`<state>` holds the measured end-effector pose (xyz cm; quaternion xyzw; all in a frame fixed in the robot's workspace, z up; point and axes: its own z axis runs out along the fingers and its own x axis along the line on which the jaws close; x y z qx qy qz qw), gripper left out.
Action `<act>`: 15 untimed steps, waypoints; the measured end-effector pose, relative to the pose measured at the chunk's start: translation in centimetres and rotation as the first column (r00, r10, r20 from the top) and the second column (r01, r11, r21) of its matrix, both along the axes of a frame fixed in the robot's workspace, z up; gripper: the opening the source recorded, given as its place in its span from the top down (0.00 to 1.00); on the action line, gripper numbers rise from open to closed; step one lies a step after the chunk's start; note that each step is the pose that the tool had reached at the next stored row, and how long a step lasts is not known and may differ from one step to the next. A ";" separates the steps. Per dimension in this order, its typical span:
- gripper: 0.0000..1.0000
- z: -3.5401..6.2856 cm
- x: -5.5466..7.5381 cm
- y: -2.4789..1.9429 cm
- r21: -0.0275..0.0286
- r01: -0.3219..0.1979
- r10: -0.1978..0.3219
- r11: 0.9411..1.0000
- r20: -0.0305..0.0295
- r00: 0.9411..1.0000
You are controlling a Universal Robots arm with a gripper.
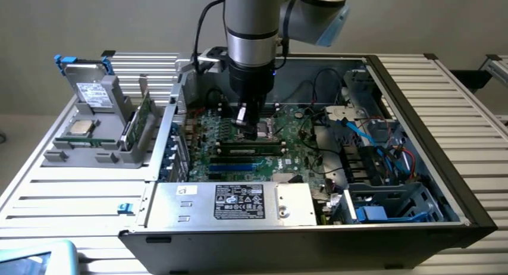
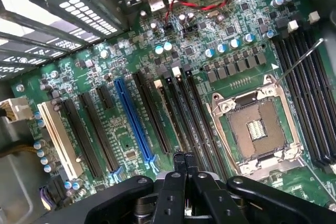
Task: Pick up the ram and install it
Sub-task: 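Press down the ram until it locks into place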
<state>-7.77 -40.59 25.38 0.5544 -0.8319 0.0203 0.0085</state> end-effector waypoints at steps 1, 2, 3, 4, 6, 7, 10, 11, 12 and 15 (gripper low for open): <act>0.89 0.00 0.0 0.00 0.000 0.015 -0.015 1.000 0.000 1.000; 0.89 0.00 0.0 0.00 0.000 0.032 -0.032 1.000 0.000 1.000; 0.89 0.00 0.0 0.00 0.000 0.047 -0.047 0.999 0.000 0.999; 0.89 0.00 0.0 0.00 0.000 0.062 -0.062 0.998 0.000 0.998; 0.89 -0.01 0.0 0.00 0.000 0.093 -0.093 0.996 0.000 0.996; 0.89 -0.01 0.0 0.00 0.000 0.108 -0.108 0.994 0.000 0.994; 0.89 -0.02 0.0 0.00 0.000 0.155 -0.155 0.988 0.000 0.988; 0.89 -0.02 0.0 0.00 0.000 0.171 -0.171 0.985 0.000 0.985; 0.89 -0.02 0.0 0.00 0.000 0.186 -0.186 0.982 0.000 0.982; 0.89 -0.02 0.0 0.00 0.000 0.232 -0.232 0.973 0.000 0.973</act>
